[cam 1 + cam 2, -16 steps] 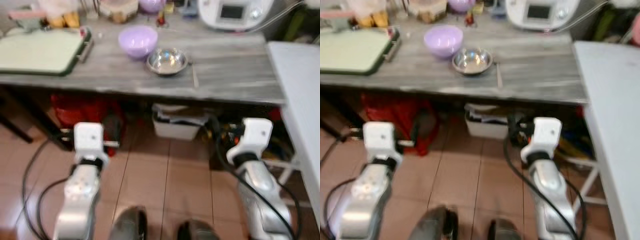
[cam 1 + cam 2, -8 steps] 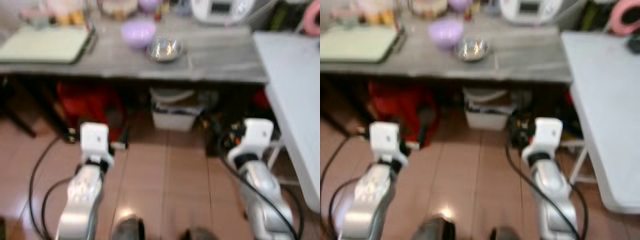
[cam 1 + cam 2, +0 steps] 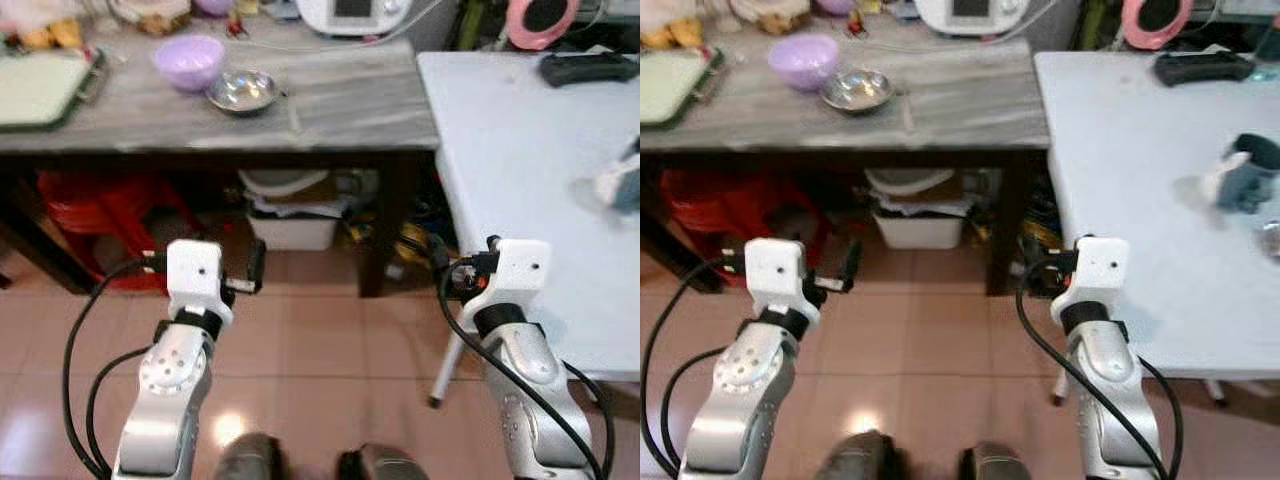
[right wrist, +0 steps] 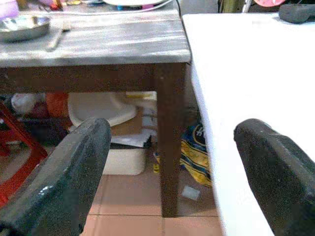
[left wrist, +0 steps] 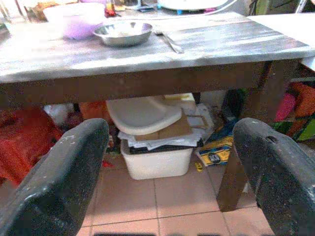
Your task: Setting the table
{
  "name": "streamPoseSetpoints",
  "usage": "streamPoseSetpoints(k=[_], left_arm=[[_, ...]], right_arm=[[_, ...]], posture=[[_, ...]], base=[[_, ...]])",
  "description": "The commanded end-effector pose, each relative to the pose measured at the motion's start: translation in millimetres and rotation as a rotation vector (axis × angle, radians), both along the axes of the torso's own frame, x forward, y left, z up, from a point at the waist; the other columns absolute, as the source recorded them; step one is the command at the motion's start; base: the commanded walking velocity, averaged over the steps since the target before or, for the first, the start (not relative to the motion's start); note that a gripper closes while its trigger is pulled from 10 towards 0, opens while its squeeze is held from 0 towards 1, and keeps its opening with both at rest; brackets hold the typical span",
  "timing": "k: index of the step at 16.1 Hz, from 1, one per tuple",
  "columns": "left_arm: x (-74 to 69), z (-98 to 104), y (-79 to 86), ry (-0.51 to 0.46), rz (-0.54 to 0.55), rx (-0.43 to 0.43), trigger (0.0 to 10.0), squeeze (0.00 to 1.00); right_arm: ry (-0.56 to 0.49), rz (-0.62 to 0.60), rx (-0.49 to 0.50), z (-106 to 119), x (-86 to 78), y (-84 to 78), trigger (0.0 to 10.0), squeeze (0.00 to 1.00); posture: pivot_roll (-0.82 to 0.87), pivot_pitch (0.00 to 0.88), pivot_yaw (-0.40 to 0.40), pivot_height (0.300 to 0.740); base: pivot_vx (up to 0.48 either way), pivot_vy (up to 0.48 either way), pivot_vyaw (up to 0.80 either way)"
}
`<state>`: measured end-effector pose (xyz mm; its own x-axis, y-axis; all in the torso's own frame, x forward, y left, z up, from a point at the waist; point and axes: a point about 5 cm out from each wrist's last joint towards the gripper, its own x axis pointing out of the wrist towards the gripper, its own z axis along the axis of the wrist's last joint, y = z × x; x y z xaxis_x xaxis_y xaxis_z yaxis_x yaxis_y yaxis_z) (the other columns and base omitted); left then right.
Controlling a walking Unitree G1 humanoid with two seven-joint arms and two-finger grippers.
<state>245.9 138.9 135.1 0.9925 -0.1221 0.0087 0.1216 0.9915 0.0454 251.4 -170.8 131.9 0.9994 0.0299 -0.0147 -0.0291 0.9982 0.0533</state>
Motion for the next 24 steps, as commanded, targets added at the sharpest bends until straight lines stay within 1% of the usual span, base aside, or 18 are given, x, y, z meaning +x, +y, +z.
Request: streamPoseSetpoints(k=[1, 9, 14, 17, 18, 22, 24], left_arm=[[-0.9, -1.4, 5.8, 0.009, 0.014, 0.012, 10.0, 0.0], [-0.1, -1.6, 6.3, 0.007, 0.004, 0.01, 10.0, 0.0], [-1.5, -2.7, 3.9, 0.015, -0.009, 0.005, 10.0, 0.0], [-2.2, -1.6, 4.3, 0.006, -0.002, 0.006, 10.0, 0.0], [-1.8, 0.2, 5.2, 0.0, 0.009, -0.025, 10.0, 0.0], [-1.8, -1.5, 6.2, 0.013, 0.011, -0.008, 10.0, 0.0], [-1.1, -1.2, 7.1, 0.015, 0.025, 0.004, 10.0, 0.0]], right_arm=[[-0.011, 0.018, 0.001, 2.4, 1.4, 4.9, 10.0, 0.0], [-0.007, 0.021, -0.01, 1.8, 2.3, 4.1, 10.0, 0.0], [0.008, 0.019, -0.02, -0.7, -0.8, 2.3, 10.0, 0.0], [0.019, -0.004, -0.045, -2.1, 0.4, -0.9, 10.0, 0.0], [0.04, -0.006, -0.045, -4.5, 2.0, -2.7, 10.0, 0.0], [0.077, 0.007, -0.052, -6.2, 11.7, -6.3, 10.0, 0.0], [0.052, 0.075, -0.083, -0.6, 19.2, -4.0, 10.0, 0.0]], posture=[[-0.01, 0.159, 0.011, 0.74], [-0.01, 0.156, 0.008, 0.74], [-0.02, 0.162, 0.007, 0.74], [-0.01, 0.167, 0.008, 0.74], [-0.01, 0.171, 0.009, 0.74], [-0.01, 0.178, 0.014, 0.74], [-0.01, 0.181, 0.014, 0.74]], base=[[0.0, -0.48, 0.0], [0.0, -0.48, 0.0], [0.0, -0.48, 0.0], [0.0, -0.48, 0.0], [0.0, 0.0, 0.0], [0.0, 0.0, 0.0], [0.0, 0.0, 0.0]])
